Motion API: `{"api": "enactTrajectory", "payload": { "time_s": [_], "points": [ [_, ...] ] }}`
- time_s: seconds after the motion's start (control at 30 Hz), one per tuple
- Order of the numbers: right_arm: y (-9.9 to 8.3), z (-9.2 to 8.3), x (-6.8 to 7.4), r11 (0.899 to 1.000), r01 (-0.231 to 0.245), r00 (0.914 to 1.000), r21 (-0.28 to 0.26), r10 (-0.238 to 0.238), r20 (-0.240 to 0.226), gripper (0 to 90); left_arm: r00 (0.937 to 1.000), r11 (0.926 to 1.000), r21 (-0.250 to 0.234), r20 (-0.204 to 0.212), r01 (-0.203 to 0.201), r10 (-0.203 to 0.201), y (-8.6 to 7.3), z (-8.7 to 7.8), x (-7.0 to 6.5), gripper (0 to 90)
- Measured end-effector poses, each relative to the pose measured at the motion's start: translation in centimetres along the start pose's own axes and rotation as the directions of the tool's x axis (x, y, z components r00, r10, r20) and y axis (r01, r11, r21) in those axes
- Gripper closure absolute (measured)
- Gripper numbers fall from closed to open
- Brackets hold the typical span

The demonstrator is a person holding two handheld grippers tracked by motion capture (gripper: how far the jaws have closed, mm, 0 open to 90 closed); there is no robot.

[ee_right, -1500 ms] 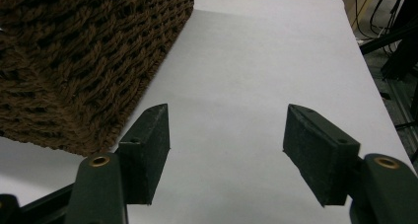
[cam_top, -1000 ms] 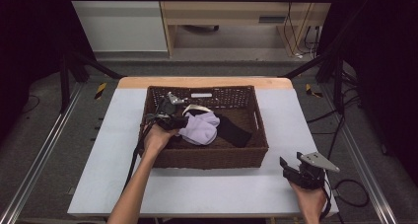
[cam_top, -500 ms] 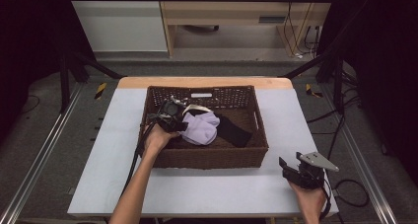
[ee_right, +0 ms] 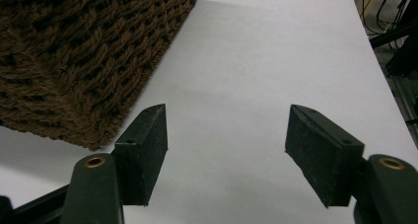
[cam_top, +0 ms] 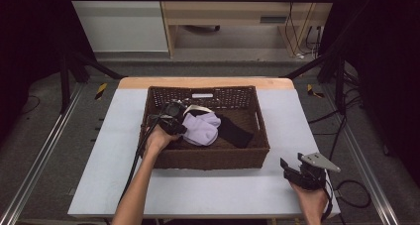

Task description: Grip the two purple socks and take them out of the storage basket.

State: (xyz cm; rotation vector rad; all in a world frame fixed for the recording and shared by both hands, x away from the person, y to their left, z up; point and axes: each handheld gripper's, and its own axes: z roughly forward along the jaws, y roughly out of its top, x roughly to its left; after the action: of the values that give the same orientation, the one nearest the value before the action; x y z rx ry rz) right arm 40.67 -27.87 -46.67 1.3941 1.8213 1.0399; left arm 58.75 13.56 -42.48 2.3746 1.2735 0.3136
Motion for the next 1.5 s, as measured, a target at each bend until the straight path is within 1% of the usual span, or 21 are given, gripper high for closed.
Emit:
{"api": "enactTrajectory", "payload": {
  "time_s": [0.2,0.37,0.4,0.43,0.47,0.5,0.57,0.67,0.73,0.77,0.8,0.83,0.87,0.93,1.0,1.07,1.1,1.17,1.4,1.47,1.5],
  "points": [
    [0.0,0.0,0.0,1.000,-0.002,1.0000,0.002,0.002,-0.001,32.7,0.9996,0.9999,-0.003,0.023,0.015,-0.015,0.0,-0.4,0.2,84.3],
    [0.0,-0.1,-0.1,1.000,-0.005,1.0000,0.001,0.005,-0.002,32.7,0.9996,0.9891,-0.146,0.018,-0.019,0.022,-0.1,-1.8,-0.2,84.8],
    [0.0,-0.1,-0.1,1.000,-0.005,1.0000,0.001,0.005,-0.002,32.7,0.9996,0.9891,-0.146,0.018,-0.019,0.022,-0.1,-1.8,-0.2,84.9],
    [0.0,-0.1,-0.1,1.000,-0.003,1.0000,0.002,0.003,0.001,32.7,0.9990,0.9755,-0.218,0.027,-0.030,0.036,-0.2,-2.5,-0.3,85.0],
    [0.0,-0.1,-0.1,1.000,-0.003,1.0000,0.002,0.003,0.001,32.7,0.9990,0.9755,-0.218,0.027,-0.030,0.036,-0.2,-2.5,-0.3,85.1],
    [0.0,-0.1,-0.1,1.000,-0.008,1.0000,0.006,0.008,0.001,32.7,0.9981,0.9585,-0.282,0.036,-0.038,0.051,-0.3,-3.1,-0.4,85.1],
    [-0.1,0.0,-0.2,1.000,-0.005,1.0000,0.005,0.005,0.005,32.7,0.9977,0.9421,-0.333,0.036,-0.043,0.058,-0.4,-3.7,-0.4,85.2],
    [-0.1,0.0,-0.2,1.000,-0.004,1.0000,0.004,0.004,0.005,32.8,0.9967,0.9210,-0.387,0.046,-0.045,0.068,-0.5,-4.3,-0.4,85.4],
    [-0.1,0.0,-0.2,1.000,-0.004,1.0000,0.005,0.004,0.005,32.8,0.9964,0.9158,-0.399,0.044,-0.049,0.072,-0.5,-4.5,-0.5,85.4],
    [-0.1,0.0,-0.2,1.000,-0.004,1.0000,0.006,0.004,0.004,32.8,0.9966,0.9078,-0.417,0.044,-0.045,0.069,-0.6,-4.7,-0.5,85.4],
    [-0.1,0.0,-0.2,1.000,-0.003,1.0000,0.005,0.003,0.004,32.8,0.9966,0.8962,-0.442,0.049,-0.039,0.067,-0.6,-5.1,-0.6,85.5],
    [-0.1,0.0,-0.2,1.000,-0.004,1.0000,0.004,0.004,0.002,32.8,0.9965,0.8760,-0.482,0.056,-0.027,0.061,-0.6,-5.7,-0.7,85.5],
    [-0.1,0.0,-0.2,1.000,-0.004,1.0000,0.004,0.004,0.002,32.8,0.9965,0.8760,-0.482,0.056,-0.027,0.061,-0.6,-5.7,-0.7,85.5],
    [-0.1,0.0,-0.2,1.000,-0.003,1.0000,0.005,0.003,0.003,32.8,0.9960,0.8501,-0.526,0.063,-0.021,0.064,-0.7,-6.6,-0.9,85.5],
    [-0.1,0.0,-0.3,1.000,-0.004,1.0000,0.003,0.004,0.003,32.8,0.9954,0.8146,-0.580,0.067,-0.017,0.069,-0.9,-8.0,-1.3,85.5],
    [-0.1,0.0,-0.3,1.000,-0.005,1.0000,0.004,0.005,0.002,32.8,0.9951,0.7939,-0.608,0.075,-0.005,0.063,-1.1,-8.8,-1.5,85.5],
    [-0.1,0.0,-0.3,1.000,-0.005,1.0000,0.004,0.005,0.002,32.8,0.9951,0.7939,-0.608,0.075,-0.005,0.063,-1.1,-8.8,-1.5,85.5],
    [-0.1,0.0,-0.3,1.000,-0.008,1.0000,0.004,0.008,0.004,32.9,0.9951,0.7739,-0.633,0.074,-0.004,0.065,-1.4,-9.8,-1.8,85.4],
    [-0.1,0.0,-0.3,1.000,-0.007,1.0000,0.004,0.007,0.005,33.2,0.9948,0.7344,-0.679,0.080,0.007,0.064,-2.3,-12.0,-1.7,85.3],
    [-0.2,0.0,-0.4,1.000,-0.011,0.9999,0.006,0.011,0.006,33.2,0.9942,0.7292,-0.684,0.084,0.009,0.067,-2.5,-12.4,-1.7,85.3],
    [-0.2,0.0,-0.4,1.000,-0.008,0.9999,0.005,0.008,0.006,33.1,0.9928,0.7146,-0.700,0.088,0.004,0.081,-2.9,-13.2,-1.9,85.2]
  ]
}}
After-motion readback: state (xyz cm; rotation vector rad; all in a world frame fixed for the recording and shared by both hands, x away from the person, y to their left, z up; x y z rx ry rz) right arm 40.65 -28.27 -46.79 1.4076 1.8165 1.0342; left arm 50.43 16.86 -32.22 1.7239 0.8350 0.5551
